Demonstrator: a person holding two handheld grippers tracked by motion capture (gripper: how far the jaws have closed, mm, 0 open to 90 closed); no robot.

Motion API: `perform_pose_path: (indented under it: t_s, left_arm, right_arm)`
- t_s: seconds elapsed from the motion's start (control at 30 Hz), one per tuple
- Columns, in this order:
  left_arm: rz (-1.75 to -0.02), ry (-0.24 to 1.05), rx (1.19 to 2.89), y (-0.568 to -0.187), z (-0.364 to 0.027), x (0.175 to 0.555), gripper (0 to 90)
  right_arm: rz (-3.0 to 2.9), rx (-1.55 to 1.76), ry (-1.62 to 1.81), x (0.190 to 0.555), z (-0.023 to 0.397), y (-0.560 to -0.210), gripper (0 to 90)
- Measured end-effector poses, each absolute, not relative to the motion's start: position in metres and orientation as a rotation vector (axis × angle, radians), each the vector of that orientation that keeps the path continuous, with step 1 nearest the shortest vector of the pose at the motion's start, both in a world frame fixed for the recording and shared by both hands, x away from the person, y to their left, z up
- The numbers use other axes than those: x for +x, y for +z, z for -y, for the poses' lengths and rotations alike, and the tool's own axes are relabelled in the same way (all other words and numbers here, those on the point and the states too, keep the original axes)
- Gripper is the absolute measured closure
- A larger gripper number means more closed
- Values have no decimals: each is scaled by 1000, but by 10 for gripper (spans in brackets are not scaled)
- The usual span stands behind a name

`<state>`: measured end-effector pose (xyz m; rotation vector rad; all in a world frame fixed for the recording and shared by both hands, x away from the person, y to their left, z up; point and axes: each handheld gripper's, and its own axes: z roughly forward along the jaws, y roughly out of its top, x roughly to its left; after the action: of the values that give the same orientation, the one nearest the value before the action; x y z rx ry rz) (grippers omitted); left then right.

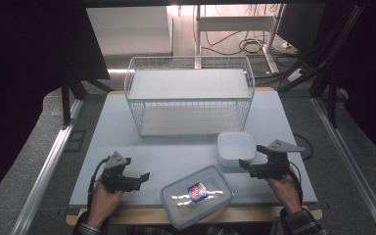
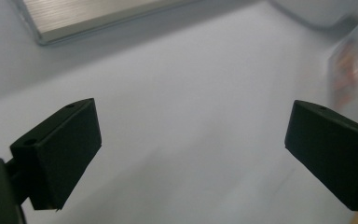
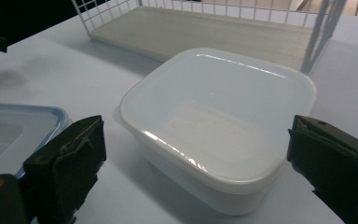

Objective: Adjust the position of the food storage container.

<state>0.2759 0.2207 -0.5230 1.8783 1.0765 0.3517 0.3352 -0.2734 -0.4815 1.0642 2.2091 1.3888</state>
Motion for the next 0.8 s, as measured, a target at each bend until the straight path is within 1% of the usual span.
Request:
perform_pose_path:
  t_s: [0.13, 0.27, 0.33, 0.47, 0.73, 0.8]
  left_arm:
    - [-1100, 392, 1888, -522, -221, 274, 43]
    - [-1112, 370, 1888, -525, -221, 275, 30]
    - [-1110, 344, 1872, -527, -222, 277, 19]
    - [-1094, 350, 1842, -527, -223, 277, 14]
    - [-1091, 358, 1829, -529, -225, 277, 15]
    - [-1094, 375, 1832, -529, -226, 277, 15]
  right_arm:
    - [-2220, 1086, 1368, 337, 278, -481, 42]
    - [-2242, 1106, 1338, 339, 277, -485, 0]
    - [-2253, 1124, 1351, 340, 275, -486, 5]
    - [-2271, 1079, 1288, 339, 271, -485, 7]
    - [-2321, 1109, 1234, 341, 268, -486, 2]
    - [-2325, 1089, 1216, 342, 265, -482, 20]
